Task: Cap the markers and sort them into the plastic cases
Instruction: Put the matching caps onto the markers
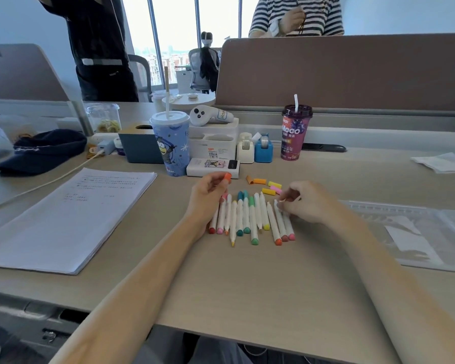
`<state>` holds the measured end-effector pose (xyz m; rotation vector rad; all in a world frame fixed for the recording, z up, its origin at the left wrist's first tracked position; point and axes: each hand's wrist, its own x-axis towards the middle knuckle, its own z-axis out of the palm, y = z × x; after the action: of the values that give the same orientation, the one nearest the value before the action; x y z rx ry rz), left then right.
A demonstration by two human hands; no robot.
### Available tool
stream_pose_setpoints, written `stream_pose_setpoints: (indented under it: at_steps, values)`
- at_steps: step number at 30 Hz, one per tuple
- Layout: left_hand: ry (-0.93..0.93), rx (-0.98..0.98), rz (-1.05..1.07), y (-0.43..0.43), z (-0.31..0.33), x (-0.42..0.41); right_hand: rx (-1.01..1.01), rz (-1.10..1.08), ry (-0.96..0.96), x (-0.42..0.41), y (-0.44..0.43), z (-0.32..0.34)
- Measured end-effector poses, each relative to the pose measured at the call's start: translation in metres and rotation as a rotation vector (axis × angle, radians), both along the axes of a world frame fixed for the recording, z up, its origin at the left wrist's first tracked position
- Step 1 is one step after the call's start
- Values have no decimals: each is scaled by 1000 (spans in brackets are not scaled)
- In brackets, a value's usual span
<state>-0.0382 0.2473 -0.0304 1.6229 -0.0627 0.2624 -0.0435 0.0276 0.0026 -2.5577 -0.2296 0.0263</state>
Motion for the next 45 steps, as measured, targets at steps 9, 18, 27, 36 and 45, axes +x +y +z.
stream_pose_setpoints:
  at_steps: [9,18,27,36,45]
  values:
    - [-79,64,-59,13,7,-1,19,273,-136,-9,47,-6]
    - [-59,68,-50,19,8,-3,-213,227,-178,-5,90,-2]
    - [-103,35,-104,21,17,-8,-189,-46,-5,4,105,10]
    - [-116,114,-200,7,17,-9,909,-148,114,-15,46,19]
    - [-159,235,-243,2,15,-9,1117,-91,-17,-21,22,15]
